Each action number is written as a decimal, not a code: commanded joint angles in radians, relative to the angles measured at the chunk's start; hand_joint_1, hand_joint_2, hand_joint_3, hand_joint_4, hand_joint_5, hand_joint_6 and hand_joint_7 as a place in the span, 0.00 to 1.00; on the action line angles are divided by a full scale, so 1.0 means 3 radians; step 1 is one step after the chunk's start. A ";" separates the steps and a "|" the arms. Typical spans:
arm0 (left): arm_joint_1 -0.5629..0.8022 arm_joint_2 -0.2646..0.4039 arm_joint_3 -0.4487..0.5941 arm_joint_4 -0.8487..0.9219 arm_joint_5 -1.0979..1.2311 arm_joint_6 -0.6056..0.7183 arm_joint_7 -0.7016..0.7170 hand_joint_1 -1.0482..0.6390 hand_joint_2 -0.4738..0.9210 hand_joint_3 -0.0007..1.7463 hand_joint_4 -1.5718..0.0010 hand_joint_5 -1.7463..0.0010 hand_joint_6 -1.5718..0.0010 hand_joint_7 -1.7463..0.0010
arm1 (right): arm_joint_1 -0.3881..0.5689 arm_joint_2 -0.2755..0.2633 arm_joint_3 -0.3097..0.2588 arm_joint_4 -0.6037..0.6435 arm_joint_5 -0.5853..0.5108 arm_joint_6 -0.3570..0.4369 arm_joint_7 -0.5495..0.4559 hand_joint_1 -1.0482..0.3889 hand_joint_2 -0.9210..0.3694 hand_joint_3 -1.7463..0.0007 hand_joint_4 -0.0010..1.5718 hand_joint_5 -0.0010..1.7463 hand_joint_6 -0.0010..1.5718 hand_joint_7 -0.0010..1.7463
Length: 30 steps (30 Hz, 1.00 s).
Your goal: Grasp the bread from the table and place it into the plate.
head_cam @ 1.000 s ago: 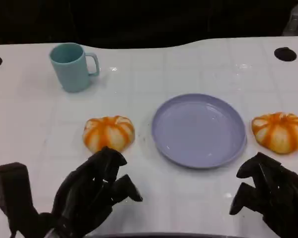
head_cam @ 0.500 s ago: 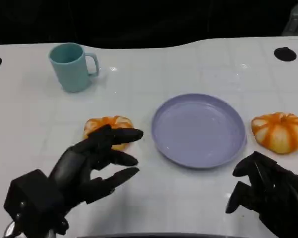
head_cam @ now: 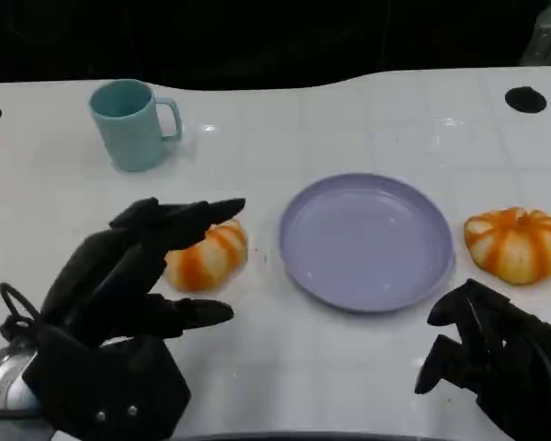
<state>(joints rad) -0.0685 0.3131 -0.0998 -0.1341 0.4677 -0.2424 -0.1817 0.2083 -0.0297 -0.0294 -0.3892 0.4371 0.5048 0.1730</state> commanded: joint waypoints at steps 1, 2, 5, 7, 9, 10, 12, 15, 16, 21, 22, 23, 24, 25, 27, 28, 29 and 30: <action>-0.0122 0.0181 -0.0066 0.0012 0.0333 0.0015 0.0087 0.34 0.93 0.00 1.00 0.80 0.81 0.99 | 0.0015 -0.0012 -0.0031 -0.0028 0.0025 -0.0007 -0.0004 0.44 0.00 0.74 0.43 1.00 0.32 0.93; -0.0162 0.0228 -0.0098 0.0011 0.0476 0.0064 0.0073 0.33 0.94 0.00 1.00 0.82 0.82 0.99 | 0.0025 -0.0021 -0.0023 -0.0025 0.0013 -0.0025 0.0008 0.44 0.00 0.74 0.43 1.00 0.33 0.94; -0.0271 0.0309 -0.0182 0.0056 0.0741 0.0143 0.0042 0.35 0.93 0.00 1.00 0.87 0.83 1.00 | 0.0047 -0.0039 -0.0010 -0.0022 -0.0009 -0.0058 0.0035 0.42 0.00 0.75 0.42 1.00 0.33 0.94; -0.0336 0.0331 -0.0244 0.0116 0.0838 0.0182 0.0044 0.36 0.91 0.00 1.00 0.86 0.82 0.99 | 0.0056 -0.0047 -0.0003 -0.0019 -0.0023 -0.0083 0.0055 0.43 0.00 0.74 0.42 1.00 0.33 0.94; -0.0386 0.0342 -0.0293 0.0172 0.0908 0.0227 0.0044 0.37 0.90 0.00 1.00 0.84 0.82 0.99 | 0.0059 -0.0048 -0.0003 -0.0013 -0.0022 -0.0098 0.0072 0.43 0.00 0.74 0.43 1.00 0.33 0.94; -0.0396 0.0344 -0.0305 0.0184 0.0923 0.0239 0.0047 0.37 0.90 0.00 1.00 0.84 0.82 0.99 | 0.0059 -0.0047 -0.0005 -0.0011 -0.0023 -0.0101 0.0077 0.43 0.00 0.74 0.43 1.00 0.33 0.94; -0.0504 0.0345 -0.0384 0.0367 0.1033 0.0284 0.0078 0.37 0.90 0.00 1.00 0.83 0.82 0.99 | 0.0048 -0.0043 -0.0007 -0.0002 -0.0030 -0.0100 0.0071 0.43 0.00 0.74 0.43 1.00 0.33 0.95; -0.0650 0.0345 -0.0482 0.0601 0.1138 0.0345 0.0088 0.38 0.90 0.00 1.00 0.82 0.82 1.00 | 0.0036 -0.0039 -0.0018 0.0013 -0.0018 -0.0101 0.0085 0.43 0.00 0.74 0.43 1.00 0.33 0.95; -0.0703 0.0340 -0.0515 0.0684 0.1164 0.0366 0.0101 0.39 0.90 0.00 1.00 0.82 0.82 1.00 | 0.0033 -0.0038 -0.0022 0.0012 -0.0014 -0.0091 0.0082 0.43 0.00 0.74 0.43 1.00 0.33 0.95; -0.1038 0.0275 -0.0702 0.1274 0.1250 0.0440 0.0208 0.43 0.89 0.00 0.99 0.82 0.82 1.00 | 0.0029 -0.0029 -0.0031 0.0021 -0.0008 -0.0088 0.0082 0.43 0.00 0.75 0.43 1.00 0.33 0.94; -0.1104 0.0262 -0.0742 0.1393 0.1262 0.0454 0.0224 0.44 0.90 0.00 0.99 0.82 0.82 1.00 | 0.0029 -0.0032 -0.0031 0.0020 -0.0011 -0.0082 0.0081 0.43 0.00 0.75 0.43 1.00 0.33 0.94; -0.1154 0.0250 -0.0776 0.1485 0.1265 0.0466 0.0246 0.45 0.90 0.00 0.99 0.82 0.82 1.00 | 0.0030 -0.0034 -0.0031 0.0014 -0.0012 -0.0074 0.0078 0.43 0.00 0.75 0.43 1.00 0.33 0.94; -0.1205 0.0234 -0.0808 0.1585 0.1260 0.0467 0.0275 0.45 0.90 0.00 0.99 0.82 0.82 1.00 | 0.0032 -0.0034 -0.0030 0.0006 -0.0014 -0.0060 0.0066 0.43 0.00 0.75 0.44 1.00 0.34 0.94; -0.1241 0.0225 -0.0831 0.1655 0.1253 0.0464 0.0301 0.46 0.90 0.00 0.99 0.82 0.82 1.00 | 0.0033 -0.0033 -0.0030 0.0000 -0.0016 -0.0052 0.0058 0.43 0.00 0.75 0.44 1.00 0.34 0.94; -0.1349 0.0191 -0.0891 0.1864 0.1255 0.0445 0.0373 0.47 0.90 0.00 0.98 0.82 0.82 1.00 | 0.0042 -0.0031 -0.0024 -0.0015 -0.0019 -0.0050 0.0052 0.43 0.00 0.75 0.44 1.00 0.34 0.94; -0.1383 0.0183 -0.0913 0.1930 0.1253 0.0439 0.0400 0.47 0.90 0.00 0.98 0.83 0.82 1.00 | 0.0046 -0.0030 -0.0023 -0.0019 -0.0020 -0.0052 0.0053 0.43 0.00 0.75 0.44 1.00 0.34 0.94; -0.1470 0.0142 -0.0959 0.2080 0.1274 0.0459 0.0438 0.47 0.90 0.00 0.98 0.83 0.82 1.00 | 0.0049 -0.0028 -0.0025 -0.0025 -0.0014 -0.0045 0.0050 0.43 0.00 0.75 0.44 1.00 0.33 0.94; -0.1539 0.0110 -0.0996 0.2200 0.1288 0.0473 0.0475 0.47 0.90 0.00 0.98 0.83 0.82 1.00 | 0.0051 -0.0028 -0.0027 -0.0029 -0.0010 -0.0037 0.0047 0.43 0.00 0.75 0.43 1.00 0.33 0.94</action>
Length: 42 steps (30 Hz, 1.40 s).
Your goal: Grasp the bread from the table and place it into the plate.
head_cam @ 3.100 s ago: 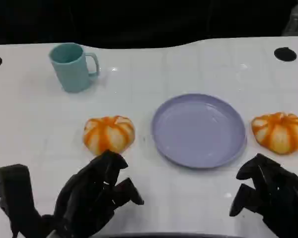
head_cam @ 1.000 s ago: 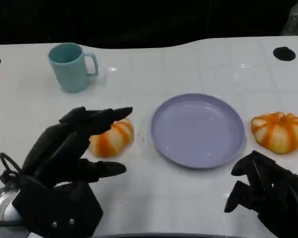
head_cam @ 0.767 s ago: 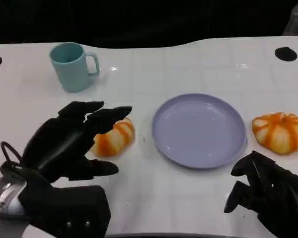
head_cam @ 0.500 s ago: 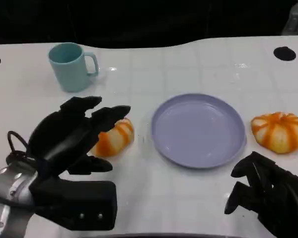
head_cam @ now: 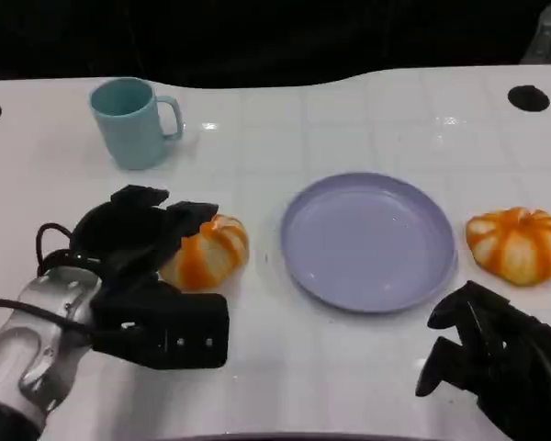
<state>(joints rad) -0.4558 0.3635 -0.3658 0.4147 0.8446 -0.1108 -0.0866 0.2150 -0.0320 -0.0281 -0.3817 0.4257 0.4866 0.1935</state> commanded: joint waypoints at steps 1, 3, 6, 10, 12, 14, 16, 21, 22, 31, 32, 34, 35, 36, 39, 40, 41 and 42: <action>-0.0331 -0.0097 -0.0149 0.0520 0.0039 0.0043 0.0198 0.47 0.90 0.00 0.98 0.83 0.82 1.00 | 0.0032 -0.0021 -0.0030 -0.0058 0.0027 0.0023 -0.0022 0.44 0.00 0.75 0.43 1.00 0.33 0.94; -0.0482 -0.0173 -0.0210 0.0801 0.0023 0.0053 0.0254 0.46 0.89 0.00 0.98 0.84 0.82 1.00 | 0.0044 -0.0025 -0.0029 -0.0056 0.0033 0.0002 0.0001 0.43 0.00 0.75 0.43 1.00 0.33 0.93; -0.0673 -0.0287 -0.0283 0.1154 -0.0011 0.0093 0.0304 0.46 0.89 0.00 0.99 0.84 0.83 1.00 | 0.0057 -0.0023 -0.0032 -0.0064 0.0049 0.0005 0.0011 0.43 0.00 0.75 0.42 1.00 0.32 0.94; -0.0877 -0.0413 -0.0357 0.1557 -0.0050 0.0084 0.0387 0.45 0.89 0.00 1.00 0.85 0.84 1.00 | 0.0077 -0.0019 -0.0037 -0.0095 0.0069 0.0029 -0.0008 0.43 0.00 0.75 0.43 1.00 0.32 0.93; -0.0995 -0.0497 -0.0392 0.1793 -0.0076 0.0085 0.0416 0.44 0.89 0.00 0.99 0.85 0.84 1.00 | 0.0087 -0.0027 -0.0037 -0.0102 0.0078 0.0024 0.0003 0.44 0.00 0.75 0.43 1.00 0.32 0.93; -0.1080 -0.0547 -0.0430 0.1961 -0.0098 0.0077 0.0442 0.42 0.89 0.00 0.99 0.84 0.84 1.00 | 0.0092 -0.0036 -0.0034 -0.0102 0.0076 0.0012 0.0014 0.44 0.00 0.75 0.42 1.00 0.32 0.93; -0.1148 -0.0586 -0.0457 0.2099 -0.0129 0.0051 0.0451 0.42 0.89 0.00 0.99 0.85 0.84 1.00 | 0.0094 -0.0035 -0.0039 -0.0096 0.0083 0.0006 0.0021 0.44 0.00 0.75 0.42 1.00 0.32 0.92; -0.1287 -0.0688 -0.0505 0.2395 -0.0187 0.0021 0.0488 0.42 0.89 0.00 0.98 0.84 0.83 0.99 | 0.0093 -0.0036 -0.0047 -0.0096 0.0092 0.0017 0.0020 0.44 0.00 0.74 0.42 1.00 0.32 0.92; -0.1298 -0.0692 -0.0510 0.2418 -0.0193 0.0014 0.0497 0.42 0.89 0.00 0.98 0.84 0.83 0.99 | 0.0093 -0.0037 -0.0047 -0.0096 0.0092 0.0017 0.0020 0.44 0.00 0.74 0.42 1.00 0.32 0.92; -0.1430 -0.0841 -0.0519 0.2784 -0.0348 0.0058 0.0358 0.50 0.93 0.00 0.84 0.91 0.77 0.99 | 0.0129 -0.0051 -0.0044 -0.0150 0.0095 0.0039 0.0010 0.43 0.00 0.74 0.42 1.00 0.32 0.92; -0.1432 -0.0852 -0.0518 0.2807 -0.0362 0.0062 0.0353 0.51 0.95 0.01 0.81 0.93 0.76 0.99 | 0.0134 -0.0057 -0.0037 -0.0153 0.0085 0.0028 0.0012 0.43 0.00 0.74 0.42 1.00 0.32 0.92; -0.1411 -0.0861 -0.0514 0.2838 -0.0388 0.0041 0.0432 0.51 0.98 0.01 0.75 0.93 0.72 0.99 | 0.0142 -0.0069 -0.0031 -0.0168 0.0077 0.0029 0.0013 0.43 0.00 0.74 0.42 1.00 0.32 0.92; -0.1393 -0.0858 -0.0515 0.2848 -0.0395 0.0011 0.0504 0.52 0.99 0.02 0.71 0.93 0.70 0.98 | 0.0146 -0.0077 -0.0028 -0.0176 0.0069 0.0030 0.0012 0.43 0.00 0.74 0.42 1.00 0.32 0.92; -0.1370 -0.0855 -0.0501 0.2857 -0.0416 -0.0028 0.0583 0.52 1.00 0.05 0.61 0.90 0.63 0.97 | 0.0149 -0.0083 -0.0031 -0.0182 0.0071 0.0034 0.0014 0.43 0.00 0.74 0.42 1.00 0.32 0.92; -0.1344 -0.0852 -0.0496 0.2887 -0.0439 -0.0093 0.0725 0.50 1.00 0.11 0.46 0.73 0.46 0.95 | 0.0155 -0.0087 -0.0037 -0.0191 0.0075 0.0041 0.0001 0.43 0.00 0.74 0.41 1.00 0.32 0.92; -0.1345 -0.0852 -0.0502 0.2896 -0.0439 -0.0100 0.0746 0.50 1.00 0.11 0.48 0.63 0.42 0.97 | 0.0156 -0.0087 -0.0037 -0.0193 0.0074 0.0043 -0.0004 0.43 0.00 0.74 0.41 1.00 0.32 0.92; -0.1322 -0.0835 -0.0527 0.2899 -0.0409 -0.0146 0.0897 0.50 1.00 0.11 0.49 0.57 0.40 0.97 | 0.0155 -0.0085 -0.0041 -0.0198 0.0078 0.0052 -0.0012 0.43 0.00 0.74 0.41 1.00 0.32 0.92; -0.1299 -0.0817 -0.0552 0.2901 -0.0378 -0.0186 0.1065 0.49 1.00 0.13 0.49 0.25 0.39 0.65 | 0.0154 -0.0081 -0.0046 -0.0196 0.0084 0.0056 -0.0016 0.43 0.00 0.74 0.41 1.00 0.32 0.92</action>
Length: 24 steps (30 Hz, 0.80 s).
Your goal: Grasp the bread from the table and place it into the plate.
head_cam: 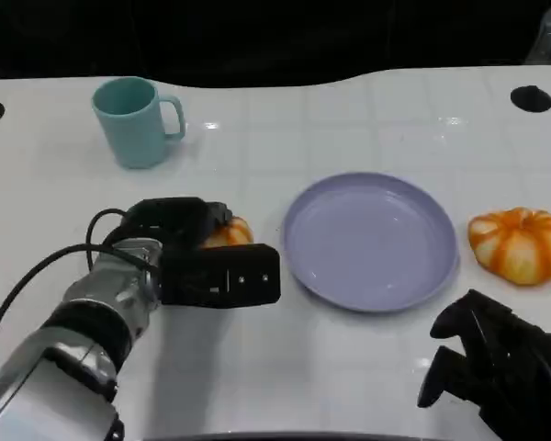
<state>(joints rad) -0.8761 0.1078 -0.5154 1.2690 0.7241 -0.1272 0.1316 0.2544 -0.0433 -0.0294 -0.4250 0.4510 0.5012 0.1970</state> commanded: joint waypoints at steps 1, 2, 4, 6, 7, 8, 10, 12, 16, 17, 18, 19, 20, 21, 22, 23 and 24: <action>0.0117 0.0048 -0.0074 0.0058 0.0048 -0.0159 0.0468 0.49 0.99 0.16 0.49 0.13 0.50 0.34 | 0.0022 -0.0041 -0.0046 -0.0049 0.0002 0.0008 -0.0029 0.43 0.00 0.74 0.41 1.00 0.32 0.91; 0.0125 0.0060 -0.0093 0.0062 0.0072 -0.0183 0.0591 0.49 0.99 0.17 0.49 0.07 0.56 0.19 | 0.0020 -0.0043 -0.0048 -0.0042 0.0005 0.0000 -0.0021 0.43 0.00 0.74 0.41 1.00 0.32 0.91; 0.0123 0.0073 -0.0122 0.0068 0.0098 -0.0214 0.0771 0.50 0.98 0.18 0.48 0.01 0.59 0.13 | 0.0016 -0.0043 -0.0055 -0.0033 0.0016 -0.0002 -0.0012 0.43 0.00 0.74 0.41 1.00 0.31 0.91; 0.0097 0.0088 -0.0149 0.0061 0.0113 -0.0239 0.0876 0.50 0.99 0.14 0.47 0.00 0.53 0.32 | 0.0011 -0.0041 -0.0059 -0.0022 0.0023 -0.0006 -0.0007 0.43 0.00 0.74 0.41 1.00 0.31 0.91; 0.0073 0.0089 -0.0156 0.0052 0.0115 -0.0239 0.0917 0.50 0.99 0.12 0.47 0.00 0.51 0.37 | 0.0007 -0.0038 -0.0061 -0.0022 0.0023 0.0004 -0.0018 0.43 0.00 0.74 0.41 1.00 0.31 0.91; 0.0054 0.0091 -0.0161 0.0044 0.0117 -0.0241 0.0959 0.49 0.99 0.09 0.47 0.00 0.52 0.35 | 0.0004 -0.0038 -0.0061 -0.0022 0.0021 0.0012 -0.0025 0.43 0.00 0.74 0.41 1.00 0.32 0.91; 0.0021 0.0086 -0.0147 0.0031 0.0100 -0.0236 0.1000 0.49 1.00 0.10 0.47 0.00 0.58 0.19 | -0.0003 -0.0036 -0.0062 -0.0020 0.0021 0.0020 -0.0030 0.43 0.00 0.74 0.41 1.00 0.32 0.91; -0.0001 0.0079 -0.0126 0.0024 0.0078 -0.0231 0.1005 0.50 1.00 0.17 0.47 0.00 0.57 0.30 | -0.0009 -0.0035 -0.0063 -0.0014 0.0022 0.0018 -0.0028 0.43 0.00 0.75 0.41 1.00 0.32 0.91; -0.0100 -0.0018 0.0071 -0.0044 -0.0121 -0.0065 0.0948 0.51 0.97 0.17 0.47 0.00 0.66 0.04 | -0.0019 -0.0015 -0.0068 -0.0008 0.0035 0.0035 -0.0049 0.44 0.00 0.75 0.41 1.00 0.32 0.91; -0.0122 -0.0041 0.0135 -0.0063 -0.0191 -0.0053 0.0901 0.52 0.97 0.17 0.47 0.00 0.66 0.02 | -0.0024 -0.0018 -0.0063 -0.0005 0.0026 0.0033 -0.0053 0.44 0.00 0.75 0.41 1.00 0.32 0.91; -0.0144 -0.0059 0.0180 -0.0080 -0.0247 -0.0037 0.0857 0.51 0.98 0.18 0.46 0.00 0.66 0.02 | -0.0028 -0.0021 -0.0058 -0.0005 0.0018 0.0037 -0.0060 0.44 0.00 0.75 0.41 1.00 0.32 0.91; -0.0158 -0.0070 0.0205 -0.0091 -0.0279 -0.0023 0.0829 0.50 0.99 0.19 0.46 0.00 0.66 0.03 | -0.0032 -0.0022 -0.0056 -0.0005 0.0014 0.0040 -0.0065 0.44 0.00 0.75 0.41 1.00 0.33 0.91; -0.0165 -0.0076 0.0216 -0.0099 -0.0301 -0.0012 0.0811 0.50 0.99 0.19 0.46 0.00 0.66 0.03 | -0.0034 -0.0023 -0.0054 -0.0006 0.0013 0.0042 -0.0069 0.44 0.00 0.75 0.41 1.00 0.33 0.91; -0.0167 -0.0077 0.0218 -0.0103 -0.0309 -0.0006 0.0804 0.49 0.99 0.20 0.46 0.00 0.66 0.03 | -0.0035 -0.0024 -0.0054 -0.0006 0.0013 0.0044 -0.0071 0.44 0.00 0.75 0.42 1.00 0.33 0.91; -0.0200 -0.0102 0.0246 -0.0149 -0.0342 0.0015 0.0779 0.50 0.99 0.20 0.45 0.00 0.65 0.06 | -0.0036 -0.0017 -0.0055 -0.0004 0.0025 0.0048 -0.0071 0.44 0.00 0.75 0.42 1.00 0.33 0.91; -0.0233 -0.0125 0.0280 -0.0197 -0.0382 0.0033 0.0741 0.50 0.98 0.21 0.45 0.00 0.62 0.14 | -0.0036 -0.0010 -0.0056 -0.0002 0.0037 0.0052 -0.0072 0.44 0.00 0.75 0.42 1.00 0.33 0.91; -0.0266 -0.0147 0.0305 -0.0242 -0.0416 0.0061 0.0695 0.50 0.98 0.23 0.45 0.00 0.61 0.18 | -0.0033 -0.0006 -0.0053 -0.0001 0.0040 0.0046 -0.0069 0.44 0.00 0.75 0.42 1.00 0.33 0.91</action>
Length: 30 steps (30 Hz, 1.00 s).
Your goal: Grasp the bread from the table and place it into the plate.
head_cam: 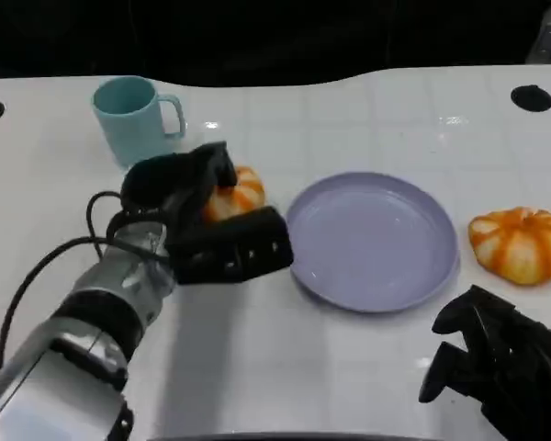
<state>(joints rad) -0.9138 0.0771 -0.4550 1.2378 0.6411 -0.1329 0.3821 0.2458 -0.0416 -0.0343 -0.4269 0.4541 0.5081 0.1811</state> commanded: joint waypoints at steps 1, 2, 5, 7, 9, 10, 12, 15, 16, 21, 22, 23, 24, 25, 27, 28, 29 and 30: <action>-0.0179 -0.0070 0.0122 -0.0179 -0.0166 0.0111 -0.0183 0.50 0.97 0.25 0.46 0.00 0.62 0.16 | 0.0001 -0.0017 -0.0027 0.0004 0.0014 0.0009 -0.0012 0.44 0.00 0.75 0.42 1.00 0.33 0.91; -0.0203 -0.0087 0.0128 -0.0213 -0.0174 0.0134 -0.0204 0.49 0.95 0.26 0.46 0.00 0.62 0.16 | 0.0005 -0.0020 -0.0018 -0.0001 0.0000 0.0003 -0.0014 0.44 0.00 0.74 0.41 1.00 0.32 0.91; -0.0254 -0.0127 0.0101 -0.0317 -0.0143 0.0167 -0.0205 0.49 0.94 0.24 0.45 0.00 0.58 0.26 | 0.0009 -0.0030 0.0000 -0.0005 -0.0027 -0.0008 -0.0011 0.44 0.00 0.74 0.41 1.00 0.32 0.92; -0.0283 -0.0150 0.0078 -0.0380 -0.0129 0.0157 -0.0237 0.49 0.94 0.24 0.44 0.00 0.60 0.25 | 0.0009 -0.0022 -0.0002 -0.0009 -0.0009 0.0005 -0.0012 0.44 0.00 0.74 0.41 1.00 0.32 0.92; -0.0304 -0.0179 0.0059 -0.0442 -0.0119 0.0108 -0.0243 0.49 0.93 0.24 0.43 0.00 0.59 0.28 | 0.0013 -0.0015 0.0000 -0.0013 -0.0005 0.0006 -0.0017 0.44 0.00 0.74 0.41 1.00 0.32 0.92; -0.0305 -0.0189 0.0056 -0.0465 -0.0120 0.0089 -0.0238 0.49 0.93 0.22 0.42 0.00 0.57 0.42 | 0.0015 -0.0015 0.0003 -0.0015 -0.0010 0.0001 -0.0018 0.44 0.00 0.74 0.41 1.00 0.32 0.92; -0.0315 -0.0217 0.0038 -0.0498 -0.0109 0.0037 -0.0225 0.50 0.92 0.22 0.42 0.00 0.52 0.59 | 0.0016 -0.0016 0.0008 -0.0018 -0.0021 -0.0001 -0.0024 0.44 0.00 0.74 0.41 1.00 0.32 0.92; -0.0350 -0.0302 -0.0046 -0.0463 -0.0022 -0.0062 -0.0127 0.51 0.85 0.32 0.42 0.00 0.53 0.34 | 0.0008 -0.0025 0.0015 0.0006 -0.0038 -0.0041 0.0003 0.44 0.00 0.73 0.41 1.00 0.31 0.93; -0.0362 -0.0336 -0.0068 -0.0442 -0.0011 -0.0086 -0.0119 0.51 0.82 0.36 0.42 0.00 0.56 0.24 | 0.0005 -0.0023 0.0014 0.0013 -0.0033 -0.0044 0.0011 0.44 0.00 0.73 0.41 1.00 0.31 0.93; -0.0432 -0.0480 -0.0121 -0.0350 -0.0014 -0.0077 -0.0242 0.51 0.75 0.41 0.41 0.00 0.54 0.27 | 0.0009 -0.0008 0.0014 0.0007 -0.0021 -0.0037 -0.0001 0.43 0.00 0.74 0.40 1.00 0.30 0.93; -0.0454 -0.0521 -0.0138 -0.0325 -0.0004 -0.0040 -0.0273 0.50 0.76 0.41 0.41 0.00 0.54 0.34 | 0.0012 -0.0012 0.0019 0.0003 -0.0026 -0.0042 0.0003 0.43 0.00 0.74 0.40 1.00 0.30 0.93; -0.0471 -0.0549 -0.0149 -0.0306 0.0002 -0.0014 -0.0294 0.49 0.77 0.39 0.41 0.00 0.52 0.44 | 0.0014 -0.0015 0.0023 0.0002 -0.0030 -0.0046 0.0007 0.43 0.00 0.74 0.40 1.00 0.30 0.93; -0.0483 -0.0567 -0.0157 -0.0291 0.0004 0.0001 -0.0305 0.48 0.78 0.37 0.41 0.00 0.51 0.50 | 0.0015 -0.0017 0.0025 0.0001 -0.0033 -0.0050 0.0011 0.43 0.00 0.74 0.40 1.00 0.30 0.93; -0.0491 -0.0574 -0.0162 -0.0281 0.0003 0.0006 -0.0304 0.48 0.79 0.36 0.41 0.00 0.50 0.53 | 0.0016 -0.0018 0.0025 0.0003 -0.0033 -0.0053 0.0014 0.43 0.00 0.74 0.40 1.00 0.30 0.92; -0.0511 -0.0643 -0.0166 -0.0216 -0.0017 0.0015 -0.0323 0.48 0.81 0.34 0.42 0.00 0.51 0.49 | 0.0022 -0.0013 0.0033 0.0012 -0.0041 -0.0079 0.0025 0.43 0.00 0.74 0.40 1.00 0.30 0.92; -0.0518 -0.0667 -0.0168 -0.0192 -0.0022 0.0019 -0.0327 0.48 0.82 0.34 0.43 0.00 0.57 0.27 | 0.0024 -0.0011 0.0035 0.0015 -0.0043 -0.0086 0.0029 0.43 0.00 0.73 0.40 1.00 0.30 0.92; -0.0524 -0.0682 -0.0169 -0.0175 -0.0024 0.0020 -0.0328 0.48 0.82 0.34 0.43 0.00 0.60 0.18 | 0.0025 -0.0010 0.0036 0.0016 -0.0043 -0.0090 0.0032 0.43 0.00 0.73 0.40 1.00 0.30 0.92; -0.0528 -0.0686 -0.0169 -0.0166 -0.0024 0.0018 -0.0325 0.48 0.83 0.34 0.43 0.00 0.61 0.14 | 0.0026 -0.0009 0.0036 0.0017 -0.0043 -0.0091 0.0033 0.43 0.00 0.73 0.40 1.00 0.30 0.92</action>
<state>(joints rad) -1.0411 -0.1261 -0.5030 1.1740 0.6347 -0.1317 0.3003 0.2486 -0.0386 -0.0222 -0.4186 0.4408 0.4970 0.1841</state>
